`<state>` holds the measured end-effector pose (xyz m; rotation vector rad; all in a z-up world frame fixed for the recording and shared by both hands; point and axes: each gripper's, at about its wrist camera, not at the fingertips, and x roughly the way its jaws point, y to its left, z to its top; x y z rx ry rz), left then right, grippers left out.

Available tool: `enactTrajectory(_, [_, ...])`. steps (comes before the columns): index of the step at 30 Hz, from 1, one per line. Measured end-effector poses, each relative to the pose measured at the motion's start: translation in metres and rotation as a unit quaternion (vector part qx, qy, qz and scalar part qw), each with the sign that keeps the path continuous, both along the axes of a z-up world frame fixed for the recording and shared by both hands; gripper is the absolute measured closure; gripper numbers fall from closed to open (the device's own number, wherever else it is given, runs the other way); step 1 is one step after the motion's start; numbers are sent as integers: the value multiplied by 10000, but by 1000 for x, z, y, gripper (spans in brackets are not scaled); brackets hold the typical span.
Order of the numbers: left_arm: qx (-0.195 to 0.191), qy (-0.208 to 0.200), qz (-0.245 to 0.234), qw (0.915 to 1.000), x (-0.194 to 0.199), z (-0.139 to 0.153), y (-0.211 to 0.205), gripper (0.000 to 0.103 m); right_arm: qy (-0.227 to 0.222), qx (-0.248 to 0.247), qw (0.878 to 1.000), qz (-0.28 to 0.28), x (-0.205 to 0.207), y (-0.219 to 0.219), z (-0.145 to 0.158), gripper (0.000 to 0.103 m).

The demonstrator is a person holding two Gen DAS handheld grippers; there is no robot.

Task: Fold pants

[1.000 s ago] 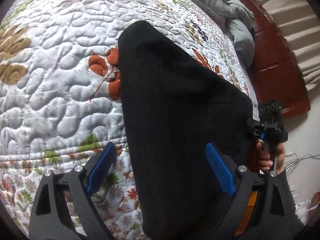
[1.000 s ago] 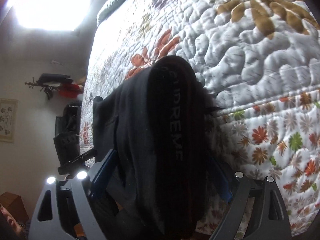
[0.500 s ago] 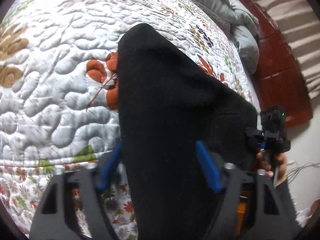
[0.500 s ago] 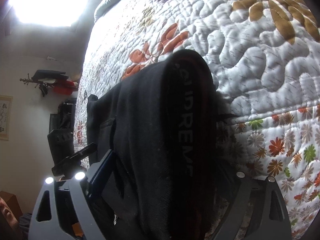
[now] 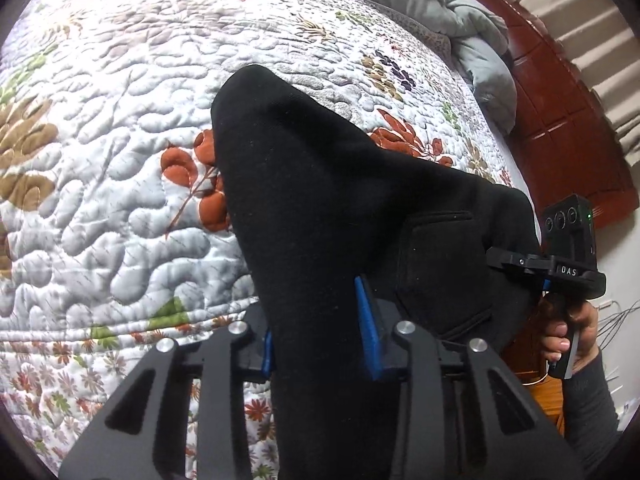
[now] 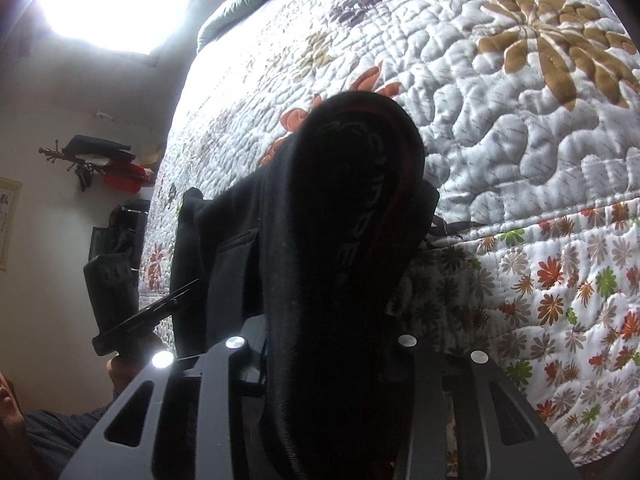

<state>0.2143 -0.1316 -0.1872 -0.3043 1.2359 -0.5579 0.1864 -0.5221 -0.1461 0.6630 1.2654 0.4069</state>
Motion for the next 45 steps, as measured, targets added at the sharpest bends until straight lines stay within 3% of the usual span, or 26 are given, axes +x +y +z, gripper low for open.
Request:
enactTrajectory(14, [64,-255,40,9996,0,29,31,76,-329,-69,9991,251,21,45,31,71])
enactTrajectory(22, [402,-590,410,9966,20,63,94,76,-660,85,9955,678,79,113,51,71])
enactTrajectory(28, [655,-691,752,9926,59,81,165,76,-777,334,9917,969,145,184,50,71])
enactTrajectory(32, [985,-649,986,9881,92,79,218,76,-690,399,9905,1120,191,238,35,71])
enactTrajectory(39, [1055,-116,1267,9862,139,51,294,75,-389,431,9895,1323,241,307,5,71])
enactTrajectory(45, [682,218,1302,9889,148,29,322,72,-116,594,9902,1262,252,307,-22,70])
